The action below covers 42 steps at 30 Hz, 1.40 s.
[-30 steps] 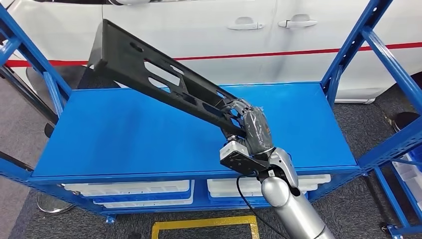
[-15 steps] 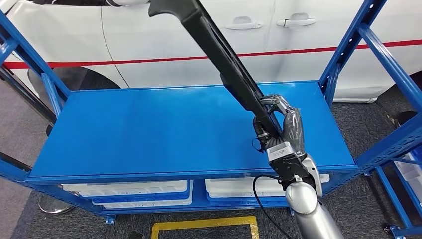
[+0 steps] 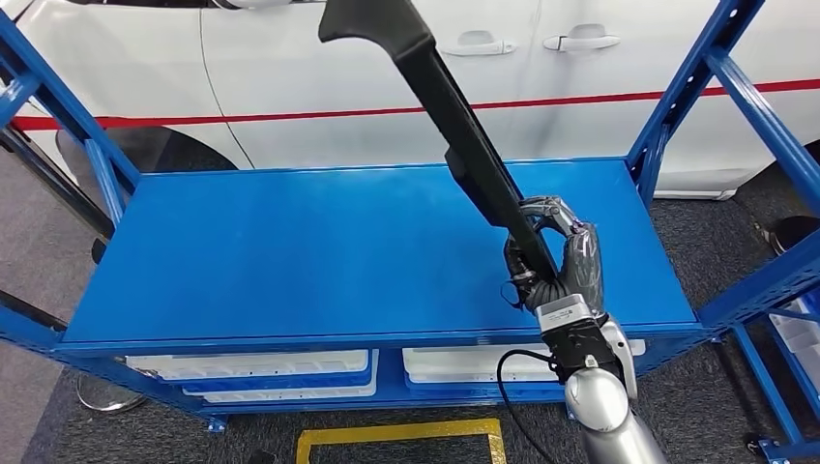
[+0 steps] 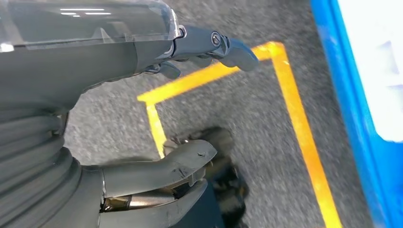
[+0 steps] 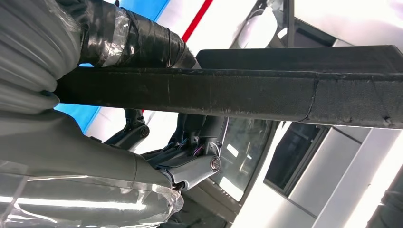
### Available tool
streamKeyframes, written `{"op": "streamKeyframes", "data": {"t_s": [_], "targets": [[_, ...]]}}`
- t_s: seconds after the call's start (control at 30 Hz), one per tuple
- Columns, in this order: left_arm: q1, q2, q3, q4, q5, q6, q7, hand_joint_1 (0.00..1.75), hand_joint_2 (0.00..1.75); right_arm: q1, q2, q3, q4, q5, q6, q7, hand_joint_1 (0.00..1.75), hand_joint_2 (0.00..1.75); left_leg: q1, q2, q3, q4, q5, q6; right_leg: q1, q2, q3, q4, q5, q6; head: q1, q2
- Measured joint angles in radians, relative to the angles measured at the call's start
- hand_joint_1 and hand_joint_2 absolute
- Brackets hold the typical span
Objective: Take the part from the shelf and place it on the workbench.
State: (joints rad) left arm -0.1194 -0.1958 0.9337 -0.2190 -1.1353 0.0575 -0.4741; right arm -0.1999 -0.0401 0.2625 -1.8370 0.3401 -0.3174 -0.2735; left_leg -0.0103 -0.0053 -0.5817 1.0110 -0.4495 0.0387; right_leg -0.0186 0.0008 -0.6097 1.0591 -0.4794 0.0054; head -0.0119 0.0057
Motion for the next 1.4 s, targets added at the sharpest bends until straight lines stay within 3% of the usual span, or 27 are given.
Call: {"op": "streamKeyframes", "data": {"t_s": [0.07,0.13,0.17,0.2,0.23,0.3,0.37,0.53,0.6,0.67,0.7,0.73,0.77,0.8,0.87,1.0,1.07,1.17,1.2,1.23,1.27,1.33,1.4], "targets": [[-0.001,0.000,0.000,0.000,-0.004,0.013,0.010,0.00,1.75,0.000,0.000,-0.001,-0.002,0.000,0.002,0.000,1.75,1.75,0.005,0.003,0.012,-0.023,0.012,0.008,0.002,0.000,-0.022,0.052,-0.037,0.005,0.000,0.000],[-0.003,0.000,0.001,0.000,-0.007,0.016,0.009,0.00,1.75,0.003,0.000,-0.002,-0.003,0.001,0.006,0.001,1.75,1.75,0.004,0.004,0.013,-0.025,0.013,0.012,0.002,0.000,-0.077,0.166,-0.095,0.009,0.000,0.000],[-0.003,-0.001,0.000,0.000,-0.008,0.015,0.007,0.00,1.75,0.006,0.000,-0.002,-0.003,0.001,0.009,0.002,1.75,1.75,0.004,0.004,0.013,-0.024,0.012,0.012,0.002,0.000,-0.102,0.217,-0.112,0.012,0.000,0.000],[-0.003,-0.001,0.000,0.000,-0.010,0.014,0.005,0.00,1.75,0.009,0.000,-0.002,-0.003,0.001,0.012,0.003,1.75,1.75,0.004,0.003,0.013,-0.022,0.011,0.012,0.000,0.000,-0.114,0.241,-0.112,0.016,0.000,0.000],[-0.002,-0.001,0.000,0.000,-0.012,0.013,0.002,0.00,1.75,0.011,0.000,-0.002,-0.002,0.001,0.015,0.003,1.75,1.75,0.005,0.003,0.012,-0.019,0.008,0.011,-0.003,-0.001,-0.110,0.231,-0.094,0.019,0.000,0.000],[-0.001,-0.001,0.000,0.000,-0.014,0.010,-0.004,0.00,1.75,0.011,0.000,-0.002,-0.002,0.001,0.016,0.003,1.75,1.75,0.009,0.001,0.010,-0.005,-0.001,0.003,-0.011,-0.001,-0.060,0.128,-0.031,0.026,0.000,0.000],[-0.002,-0.001,-0.001,0.000,-0.015,0.008,-0.010,0.00,1.75,0.008,0.000,-0.002,-0.002,0.000,0.016,0.003,1.75,1.75,0.008,-0.001,-0.001,0.021,-0.015,-0.011,-0.011,0.000,-0.016,0.036,-0.002,0.022,0.000,0.000],[-0.003,-0.001,-0.004,0.000,-0.018,0.011,-0.021,0.00,1.75,0.008,0.002,-0.002,-0.002,-0.008,0.016,0.002,1.75,1.75,0.009,-0.001,-0.019,0.057,-0.038,-0.030,-0.007,0.002,-0.011,0.017,-0.003,-0.012,-0.001,0.000],[-0.003,-0.001,-0.007,0.000,-0.020,0.015,-0.020,0.00,1.75,0.008,0.003,-0.002,-0.002,-0.011,0.016,0.001,1.75,1.75,0.013,0.000,-0.057,0.143,-0.086,-0.039,-0.007,0.000,-0.008,0.015,-0.003,-0.018,-0.001,0.000],[-0.002,-0.001,-0.009,0.000,-0.021,0.018,-0.018,0.00,1.75,0.009,0.005,-0.002,-0.002,-0.012,0.015,0.001,1.75,1.75,0.015,0.000,-0.118,0.265,-0.135,-0.043,-0.003,-0.001,-0.008,0.015,-0.003,-0.022,-0.001,0.000],[-0.001,-0.001,-0.010,0.000,-0.022,0.019,-0.017,0.00,1.75,0.010,0.005,-0.002,-0.001,-0.012,0.015,0.001,1.75,1.75,0.015,0.000,-0.137,0.299,-0.140,-0.041,-0.001,-0.001,-0.008,0.015,-0.003,-0.023,-0.001,0.000],[0.000,-0.002,-0.010,0.000,-0.022,0.020,-0.015,0.00,1.75,0.010,0.005,-0.002,-0.001,-0.012,0.015,0.001,1.75,1.75,0.014,0.000,-0.139,0.299,-0.128,-0.037,0.002,-0.001,-0.007,0.016,-0.003,-0.024,-0.001,0.000],[0.000,-0.002,-0.010,0.000,-0.021,0.021,-0.013,0.00,1.75,0.010,0.005,-0.002,0.000,-0.012,0.015,0.001,1.75,1.75,0.011,0.000,-0.122,0.260,-0.099,-0.030,0.004,0.000,-0.006,0.016,-0.003,-0.025,-0.001,0.000],[0.000,-0.002,-0.010,0.000,-0.021,0.023,-0.011,0.00,1.75,0.010,0.006,-0.002,0.000,-0.012,0.016,0.001,1.75,1.75,0.007,0.000,-0.091,0.194,-0.063,-0.020,0.005,0.000,-0.004,0.015,-0.002,-0.025,-0.001,0.000],[-0.003,-0.001,-0.010,0.000,-0.021,0.025,-0.007,0.00,1.75,0.010,0.009,-0.002,0.000,-0.012,0.016,0.001,1.75,1.75,-0.004,-0.001,-0.033,0.074,-0.018,-0.004,0.005,0.001,-0.004,0.013,0.000,-0.023,-0.001,0.000],[-0.002,-0.001,-0.010,0.000,-0.019,0.026,0.003,0.00,1.75,0.012,0.011,-0.002,0.003,-0.012,0.017,0.001,1.75,1.75,-0.013,-0.001,-0.012,0.016,0.004,0.007,0.000,-0.001,-0.006,0.006,0.007,-0.006,-0.001,0.000],[-0.001,-0.001,-0.010,0.000,-0.019,0.026,0.006,0.00,1.75,0.011,0.012,-0.002,0.003,-0.012,0.018,0.001,1.75,1.75,-0.008,0.003,-0.008,-0.012,0.025,0.013,0.002,0.000,-0.015,0.034,-0.029,0.001,0.000,0.000],[-0.003,-0.001,-0.010,0.000,-0.019,0.025,0.007,0.00,1.75,0.013,0.012,-0.002,0.005,-0.012,0.021,0.001,1.75,1.75,-0.005,0.004,-0.022,-0.018,0.042,0.019,0.004,0.000,-0.060,0.180,-0.136,0.006,0.001,0.000],[-0.003,-0.001,-0.010,0.000,-0.019,0.025,0.008,0.00,1.75,0.014,0.012,-0.002,0.006,-0.012,0.021,0.001,1.75,1.75,-0.005,0.005,-0.031,-0.013,0.044,0.017,0.002,0.000,-0.067,0.215,-0.151,0.009,0.001,0.000],[-0.002,-0.001,-0.010,0.000,-0.019,0.025,0.008,0.00,1.75,0.015,0.012,-0.002,0.008,-0.012,0.021,0.001,1.75,1.75,-0.004,0.005,-0.041,-0.007,0.047,0.016,0.000,0.000,-0.061,0.223,-0.148,0.013,0.001,0.000],[-0.002,-0.002,-0.010,0.000,-0.019,0.025,0.009,0.00,1.75,0.015,0.012,-0.002,0.009,-0.012,0.021,0.001,1.75,1.75,-0.002,0.005,-0.052,0.001,0.050,0.014,-0.003,-0.001,-0.037,0.196,-0.130,0.017,0.001,0.000],[-0.002,-0.003,-0.010,0.000,-0.019,0.025,0.010,0.00,1.75,0.014,0.012,-0.002,0.010,-0.012,0.021,0.001,1.75,1.75,0.001,0.004,-0.075,0.023,0.053,0.007,-0.008,0.000,0.037,0.086,-0.092,0.024,0.001,0.000],[-0.002,-0.004,-0.010,0.000,-0.018,0.024,0.010,0.00,1.75,0.013,0.012,-0.002,0.009,-0.012,0.021,0.001,1.75,1.75,0.001,0.001,-0.091,0.042,0.057,-0.004,-0.006,0.006,0.072,0.023,-0.073,0.018,0.001,0.000]]}}
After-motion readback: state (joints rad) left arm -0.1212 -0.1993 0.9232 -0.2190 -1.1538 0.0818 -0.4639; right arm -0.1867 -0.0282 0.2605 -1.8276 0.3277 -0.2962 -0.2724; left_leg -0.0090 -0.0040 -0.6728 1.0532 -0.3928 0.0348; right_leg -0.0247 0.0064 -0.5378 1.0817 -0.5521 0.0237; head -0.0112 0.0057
